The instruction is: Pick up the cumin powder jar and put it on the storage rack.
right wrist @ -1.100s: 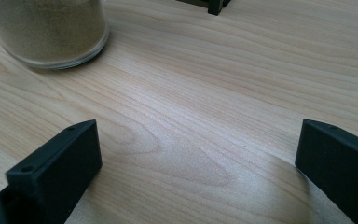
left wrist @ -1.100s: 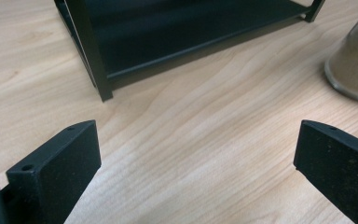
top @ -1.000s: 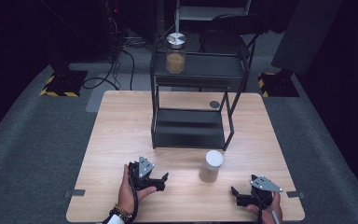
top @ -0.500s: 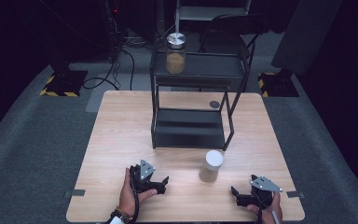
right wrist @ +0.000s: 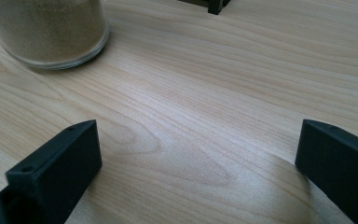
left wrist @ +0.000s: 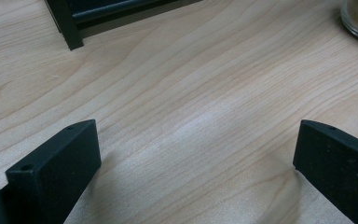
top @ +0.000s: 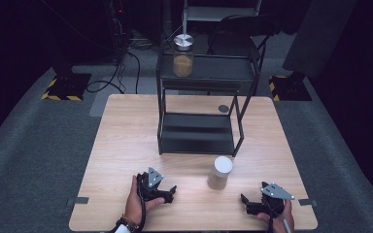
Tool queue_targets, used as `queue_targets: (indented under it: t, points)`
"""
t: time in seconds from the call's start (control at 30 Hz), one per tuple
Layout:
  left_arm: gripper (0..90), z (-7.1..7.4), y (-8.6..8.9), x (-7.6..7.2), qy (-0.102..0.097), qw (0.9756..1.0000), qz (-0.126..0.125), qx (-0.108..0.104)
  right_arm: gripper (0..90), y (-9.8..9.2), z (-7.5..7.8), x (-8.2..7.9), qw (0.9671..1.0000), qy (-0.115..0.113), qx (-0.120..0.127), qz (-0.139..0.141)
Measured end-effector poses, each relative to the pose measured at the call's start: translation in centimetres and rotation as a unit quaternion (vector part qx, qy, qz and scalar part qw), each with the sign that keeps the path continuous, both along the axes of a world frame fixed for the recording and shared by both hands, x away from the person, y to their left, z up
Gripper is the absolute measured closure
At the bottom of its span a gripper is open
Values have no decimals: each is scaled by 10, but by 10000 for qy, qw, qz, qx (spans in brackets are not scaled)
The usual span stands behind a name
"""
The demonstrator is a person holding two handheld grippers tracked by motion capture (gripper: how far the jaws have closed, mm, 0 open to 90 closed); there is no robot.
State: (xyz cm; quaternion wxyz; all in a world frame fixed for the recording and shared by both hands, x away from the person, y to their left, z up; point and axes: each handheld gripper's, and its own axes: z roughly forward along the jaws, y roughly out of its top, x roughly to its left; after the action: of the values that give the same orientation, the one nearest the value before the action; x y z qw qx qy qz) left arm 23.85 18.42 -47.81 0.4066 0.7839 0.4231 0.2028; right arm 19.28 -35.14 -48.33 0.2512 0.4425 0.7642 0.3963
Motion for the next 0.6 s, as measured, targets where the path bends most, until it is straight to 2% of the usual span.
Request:
queue_targets:
  t: [0.13,0.33,0.6]
  points:
    - [3,-2,-3,-2,-85,9999,-14,114,0,0,0,0,10000,2,2,1]
    - [2,-11,-1,-7,-268,9996,6,-24,0,0,0,0,10000,8,7,-1]
    - [2,-11,-1,-6,-267,9996,-7,-28,0,-1,0,1,10000,45,36,1]
